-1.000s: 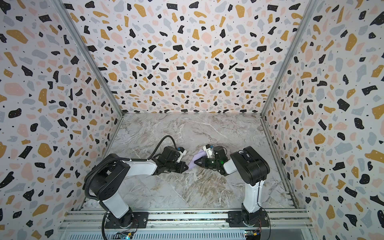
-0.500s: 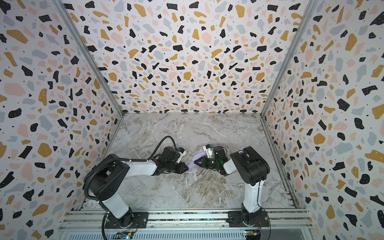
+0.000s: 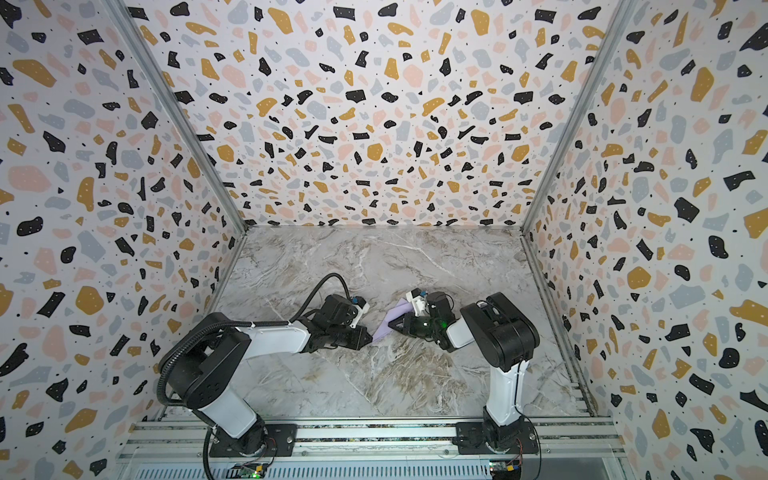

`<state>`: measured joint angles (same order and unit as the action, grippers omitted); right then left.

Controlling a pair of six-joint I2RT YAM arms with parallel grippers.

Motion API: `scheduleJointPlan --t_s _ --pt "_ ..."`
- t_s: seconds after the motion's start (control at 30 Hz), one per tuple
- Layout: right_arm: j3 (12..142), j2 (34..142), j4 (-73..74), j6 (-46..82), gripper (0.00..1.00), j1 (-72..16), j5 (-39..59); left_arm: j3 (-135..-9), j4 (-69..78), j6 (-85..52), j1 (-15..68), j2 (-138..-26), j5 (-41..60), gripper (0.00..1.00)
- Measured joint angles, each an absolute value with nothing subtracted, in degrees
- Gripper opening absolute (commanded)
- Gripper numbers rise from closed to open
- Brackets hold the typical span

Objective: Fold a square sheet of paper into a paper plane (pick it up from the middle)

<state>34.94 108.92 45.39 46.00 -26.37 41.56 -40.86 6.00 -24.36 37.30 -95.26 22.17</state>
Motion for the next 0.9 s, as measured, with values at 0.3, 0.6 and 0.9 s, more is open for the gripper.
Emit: scheduleJointPlan --t_s 0.3,0.6,0.9 --pt "34.94 108.92 45.39 46.00 0.22 -26.37 41.54 -40.86 6.00 -23.16 37.30 -95.31 22.26 0.00" --pt "34.94 108.97 45.39 46.00 0.22 -26.37 41.54 -40.86 6.00 -21.61 37.43 -95.48 22.98 0.01" --pt "34.94 108.99 45.41 46.00 0.22 -26.37 41.54 -40.86 6.00 -18.79 38.76 -95.50 23.73 0.00"
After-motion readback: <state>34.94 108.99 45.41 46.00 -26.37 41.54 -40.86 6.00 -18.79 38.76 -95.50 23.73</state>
